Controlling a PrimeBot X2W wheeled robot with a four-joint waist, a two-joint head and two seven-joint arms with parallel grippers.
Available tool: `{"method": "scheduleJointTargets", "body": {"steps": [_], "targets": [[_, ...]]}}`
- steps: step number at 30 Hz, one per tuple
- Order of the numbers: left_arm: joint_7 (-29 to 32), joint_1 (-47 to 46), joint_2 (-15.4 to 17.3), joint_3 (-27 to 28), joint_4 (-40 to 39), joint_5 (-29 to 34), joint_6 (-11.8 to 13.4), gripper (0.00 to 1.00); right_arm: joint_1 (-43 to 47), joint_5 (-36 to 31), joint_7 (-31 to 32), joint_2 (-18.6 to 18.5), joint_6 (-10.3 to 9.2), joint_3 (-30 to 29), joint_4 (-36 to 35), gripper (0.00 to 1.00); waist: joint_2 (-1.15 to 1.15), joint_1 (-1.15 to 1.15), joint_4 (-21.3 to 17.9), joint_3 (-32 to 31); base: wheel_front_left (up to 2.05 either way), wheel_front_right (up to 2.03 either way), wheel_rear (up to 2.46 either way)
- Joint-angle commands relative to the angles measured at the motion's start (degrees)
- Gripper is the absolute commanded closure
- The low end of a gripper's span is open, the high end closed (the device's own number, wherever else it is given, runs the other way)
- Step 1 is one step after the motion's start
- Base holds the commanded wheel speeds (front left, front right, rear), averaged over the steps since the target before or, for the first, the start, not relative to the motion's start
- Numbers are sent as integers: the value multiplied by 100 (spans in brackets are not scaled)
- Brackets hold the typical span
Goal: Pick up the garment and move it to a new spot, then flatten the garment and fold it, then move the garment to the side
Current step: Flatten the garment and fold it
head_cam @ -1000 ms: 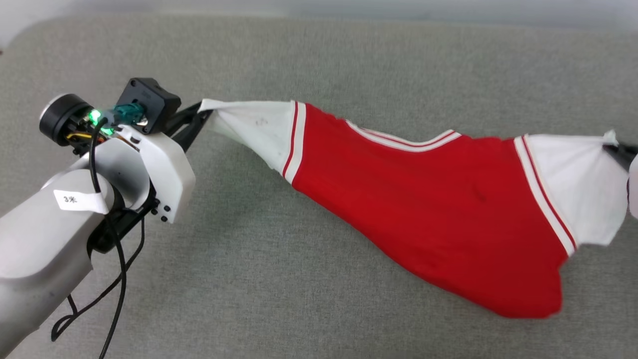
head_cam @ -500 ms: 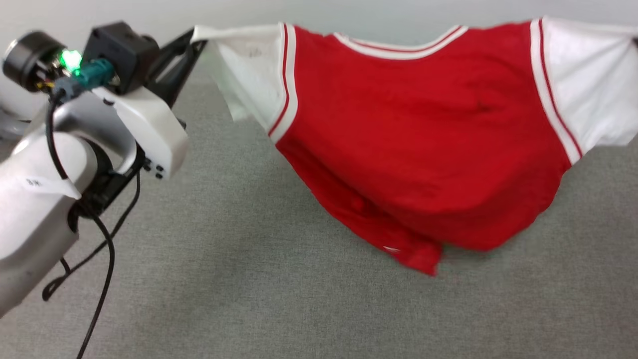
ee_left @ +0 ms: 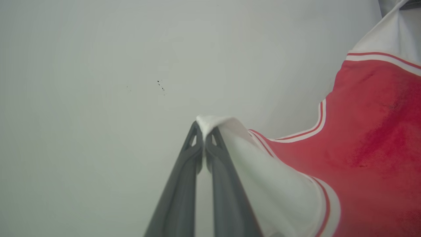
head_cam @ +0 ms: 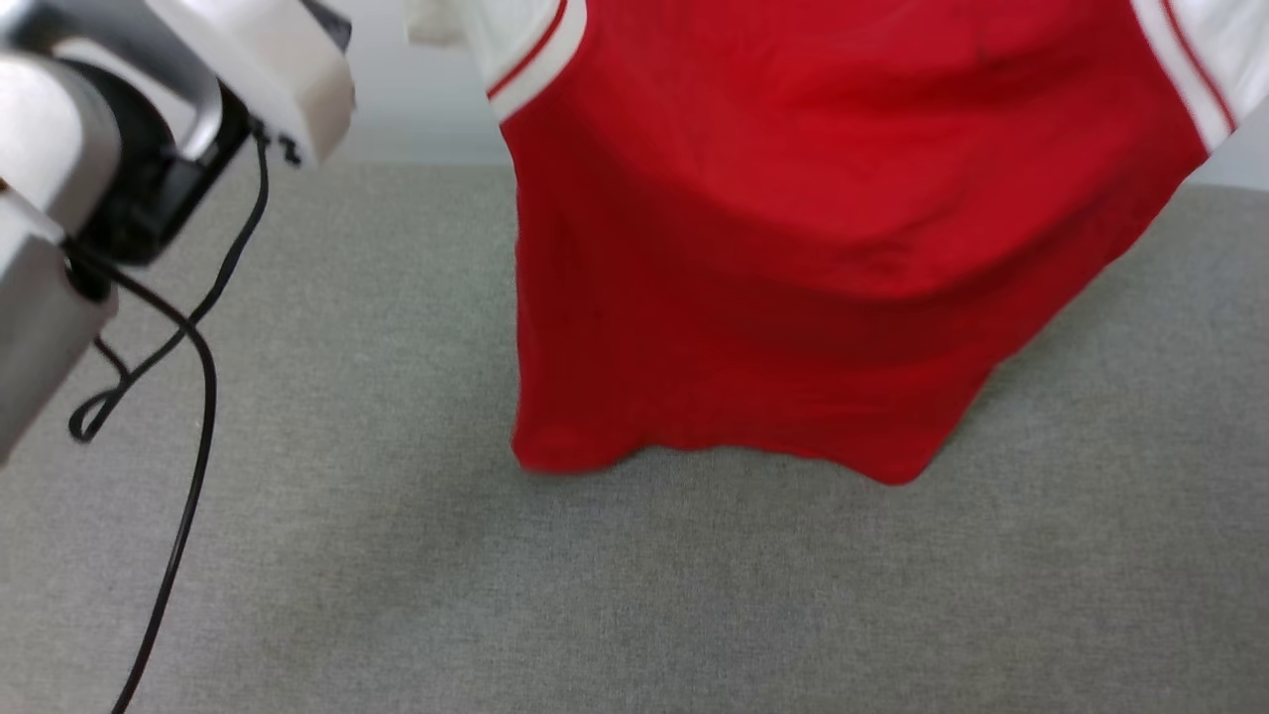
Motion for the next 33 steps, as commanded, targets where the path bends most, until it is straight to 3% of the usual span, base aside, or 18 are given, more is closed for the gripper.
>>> {"method": "scheduleJointTargets", "body": {"steps": [1,11,23,28,33], "targets": [[-9,-195,-74,81,68,-36,-33,100,-263,-79,33,41,-6,-8,27,100,0,0,9,195,0,0,0],[-118,-1771,-523,447,1067,152,-398,100,-2385,-637,-36,255,-6,272,925,100,0,0,-5,1378,0,0,0],[-583,-3306,-1011,651,2522,442,-690,100,-4740,-1203,-802,739,-6,627,2623,100,0,0,-40,2317,0,0,0],[-798,-3331,-1135,601,2944,467,-776,100,-5086,-1167,-1163,822,-6,882,3219,100,0,0,-50,2492,0,0,0],[-1032,-2934,-1136,539,3237,363,-874,100,-4862,-930,-1562,854,-6,1189,3641,100,0,0,-84,2545,0,0,0]]}}
